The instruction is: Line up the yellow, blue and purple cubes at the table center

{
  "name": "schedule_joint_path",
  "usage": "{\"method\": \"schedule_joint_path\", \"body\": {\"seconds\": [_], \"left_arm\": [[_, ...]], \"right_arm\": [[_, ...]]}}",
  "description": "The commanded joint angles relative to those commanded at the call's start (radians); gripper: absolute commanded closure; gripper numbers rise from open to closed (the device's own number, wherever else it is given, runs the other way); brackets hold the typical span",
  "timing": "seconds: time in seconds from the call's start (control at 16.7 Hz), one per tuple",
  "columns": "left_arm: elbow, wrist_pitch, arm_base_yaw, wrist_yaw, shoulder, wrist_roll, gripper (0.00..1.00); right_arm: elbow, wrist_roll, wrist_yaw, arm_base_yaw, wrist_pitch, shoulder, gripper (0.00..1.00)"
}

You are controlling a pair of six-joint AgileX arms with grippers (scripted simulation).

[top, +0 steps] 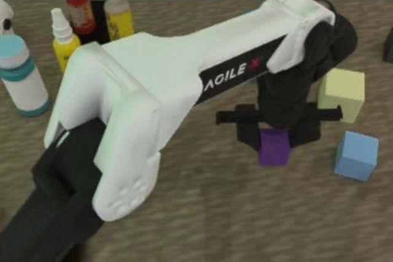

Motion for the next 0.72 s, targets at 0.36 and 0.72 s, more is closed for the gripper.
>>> {"method": "schedule_joint_path", "body": {"seconds": [0.36,0.72], "left_arm": [[-0.164,0.164,-0.004,0.001,0.003,-0.005,1.00],[-0.164,0.164,-0.004,0.001,0.003,-0.005,0.77]], "right_arm": [[0.000,0.000,0.000,0.000,0.000,0.000,0.00],[0.000,0.000,0.000,0.000,0.000,0.000,0.00]]}}
